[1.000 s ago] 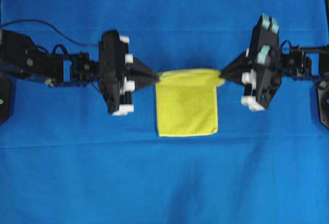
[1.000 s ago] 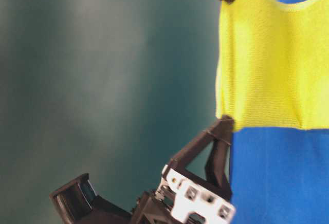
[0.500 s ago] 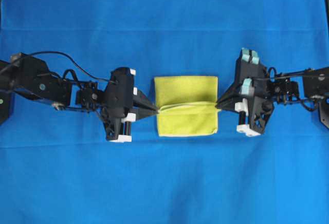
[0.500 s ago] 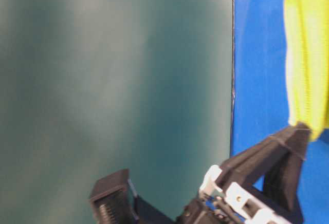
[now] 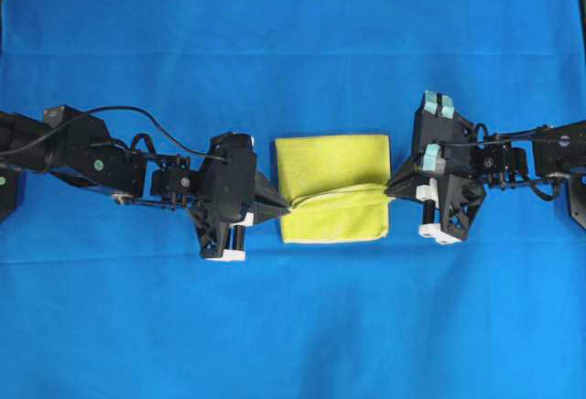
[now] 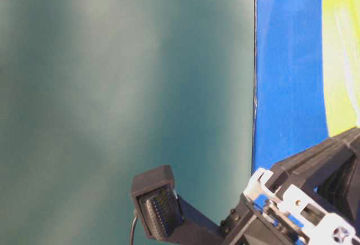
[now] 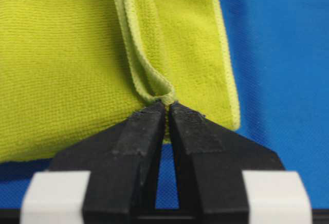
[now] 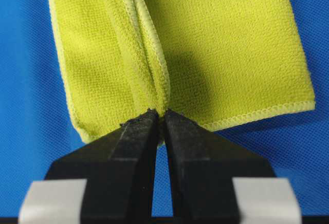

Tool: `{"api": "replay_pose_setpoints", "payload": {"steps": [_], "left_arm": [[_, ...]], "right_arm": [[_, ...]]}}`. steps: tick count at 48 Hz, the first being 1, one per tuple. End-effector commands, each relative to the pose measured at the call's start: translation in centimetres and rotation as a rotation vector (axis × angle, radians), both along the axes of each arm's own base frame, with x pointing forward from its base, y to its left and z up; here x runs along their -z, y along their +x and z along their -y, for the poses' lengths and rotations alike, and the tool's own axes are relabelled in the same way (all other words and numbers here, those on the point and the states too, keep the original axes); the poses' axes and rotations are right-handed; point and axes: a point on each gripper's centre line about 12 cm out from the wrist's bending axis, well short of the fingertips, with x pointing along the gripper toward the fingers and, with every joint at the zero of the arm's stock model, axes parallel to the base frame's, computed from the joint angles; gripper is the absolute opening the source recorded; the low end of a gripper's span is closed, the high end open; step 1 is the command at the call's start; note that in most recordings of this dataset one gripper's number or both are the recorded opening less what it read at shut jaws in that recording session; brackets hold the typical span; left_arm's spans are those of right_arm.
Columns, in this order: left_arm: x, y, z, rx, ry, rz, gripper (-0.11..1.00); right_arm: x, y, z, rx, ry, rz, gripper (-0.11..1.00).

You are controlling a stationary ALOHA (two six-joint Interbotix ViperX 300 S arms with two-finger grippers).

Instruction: Fold a vertical towel.

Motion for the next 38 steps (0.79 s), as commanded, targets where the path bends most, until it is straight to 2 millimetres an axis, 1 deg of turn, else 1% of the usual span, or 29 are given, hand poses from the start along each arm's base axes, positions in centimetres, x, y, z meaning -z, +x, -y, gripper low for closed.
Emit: {"api": "replay_pose_setpoints", "payload": {"steps": [1,3,4,5,9,11,13,17,20,23,25,29,37,38], "left_arm": [[-1.0,0.5,0.4,0.009,-0.003,0.034,0.06],[-1.0,0.5,0.6,0.014,-0.003,0.034,0.09],[-1.0,0.5,0.6,0.014,-0.004,0.035,0.12],[-1.0,0.4,0.8,0.017,-0.004,0.032,0.14],[-1.0,0.3,1.4,0.035,-0.003,0.031,0.32],[-0.9,0.2,1.7,0.043,-0.003,0.027,0.40],[-1.0,0.2,2.0,0.049,-0.003,0.029,0.45],[-1.2,0.1,2.8,0.069,-0.004,0.032,0.53],[-1.7,0.0,3.5,0.088,-0.007,0.044,0.52],[-2.1,-0.2,4.2,0.105,-0.007,0.053,0.52],[-2.8,-0.4,4.7,0.120,-0.007,0.063,0.52],[-4.2,-0.8,4.9,0.128,-0.009,0.075,0.52],[-8.0,-2.2,4.6,0.134,-0.008,0.093,0.52],[-8.5,-2.5,4.6,0.135,-0.008,0.097,0.52]], "right_arm": [[-0.4,0.3,-0.3,-0.007,0.004,0.015,0.09],[-0.4,0.4,-0.6,-0.016,0.003,0.015,0.15],[-0.4,0.4,-0.7,-0.020,0.004,0.015,0.20],[-0.5,0.4,-0.8,-0.024,0.004,0.017,0.29],[-0.5,0.4,-1.5,-0.047,0.003,0.018,0.53],[-0.5,0.3,-1.8,-0.058,0.004,0.018,0.60],[-0.5,0.3,-2.4,-0.075,0.006,0.021,0.61],[-0.7,0.3,-3.3,-0.102,0.012,0.027,0.55],[-0.8,0.3,-4.1,-0.121,0.019,0.029,0.52],[-1.2,0.5,-5.0,-0.143,0.027,0.040,0.52],[-1.7,0.6,-5.5,-0.155,0.032,0.052,0.52],[-2.9,0.8,-5.9,-0.167,0.036,0.084,0.52],[-5.9,0.6,-5.9,-0.183,0.032,0.165,0.52],[-6.6,0.5,-5.9,-0.186,0.032,0.185,0.52]]}}
